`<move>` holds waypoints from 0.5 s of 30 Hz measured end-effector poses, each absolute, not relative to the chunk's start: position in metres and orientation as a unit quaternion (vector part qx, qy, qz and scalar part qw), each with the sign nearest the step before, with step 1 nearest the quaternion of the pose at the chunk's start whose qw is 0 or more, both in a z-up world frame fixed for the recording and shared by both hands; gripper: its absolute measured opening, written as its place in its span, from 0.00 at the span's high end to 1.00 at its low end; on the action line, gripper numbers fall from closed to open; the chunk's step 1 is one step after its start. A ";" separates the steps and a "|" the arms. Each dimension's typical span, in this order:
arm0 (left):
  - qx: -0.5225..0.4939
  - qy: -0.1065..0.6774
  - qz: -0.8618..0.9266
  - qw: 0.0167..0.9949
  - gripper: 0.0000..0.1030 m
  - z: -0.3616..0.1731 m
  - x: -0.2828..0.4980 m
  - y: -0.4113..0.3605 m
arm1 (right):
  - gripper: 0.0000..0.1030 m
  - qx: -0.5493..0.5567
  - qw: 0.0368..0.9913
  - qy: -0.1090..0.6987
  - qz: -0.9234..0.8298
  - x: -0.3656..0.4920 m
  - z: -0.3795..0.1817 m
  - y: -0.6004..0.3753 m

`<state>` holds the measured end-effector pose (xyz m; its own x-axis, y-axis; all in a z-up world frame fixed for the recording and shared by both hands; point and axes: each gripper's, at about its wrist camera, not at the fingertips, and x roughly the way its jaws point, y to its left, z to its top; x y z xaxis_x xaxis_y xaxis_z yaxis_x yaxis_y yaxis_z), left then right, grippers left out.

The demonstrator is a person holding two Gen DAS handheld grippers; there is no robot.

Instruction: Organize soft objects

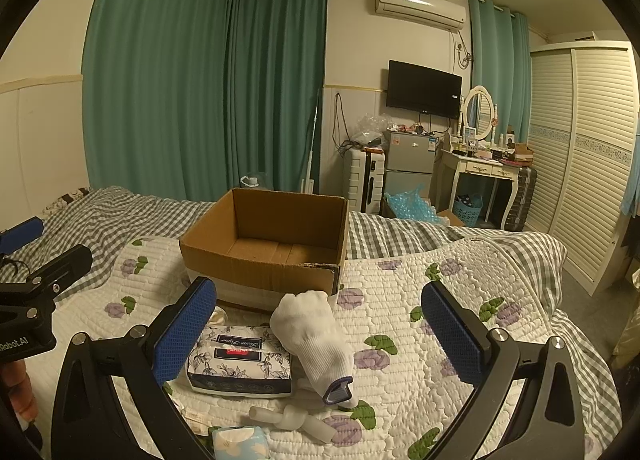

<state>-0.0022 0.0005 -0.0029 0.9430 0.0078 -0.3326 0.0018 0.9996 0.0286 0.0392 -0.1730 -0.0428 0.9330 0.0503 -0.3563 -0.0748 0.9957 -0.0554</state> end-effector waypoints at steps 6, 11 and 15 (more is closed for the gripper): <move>0.015 0.172 0.002 0.985 0.00 -0.001 -0.004 0.001 | 0.00 -0.034 0.982 0.182 0.032 0.038 -0.043 -0.174; -0.001 0.173 -0.003 0.985 0.00 0.009 -0.011 0.002 | 0.00 -0.032 0.983 0.180 0.034 0.033 -0.040 -0.176; -0.014 0.170 -0.004 0.985 0.00 0.020 -0.019 0.004 | 0.00 -0.028 0.985 0.169 0.034 0.024 -0.029 -0.176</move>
<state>-0.0192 0.0042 0.0195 0.9424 -0.0121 -0.3342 0.0029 0.9996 -0.0282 0.0237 -0.1764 -0.0295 0.9407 0.0580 -0.3343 -0.0771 0.9960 -0.0443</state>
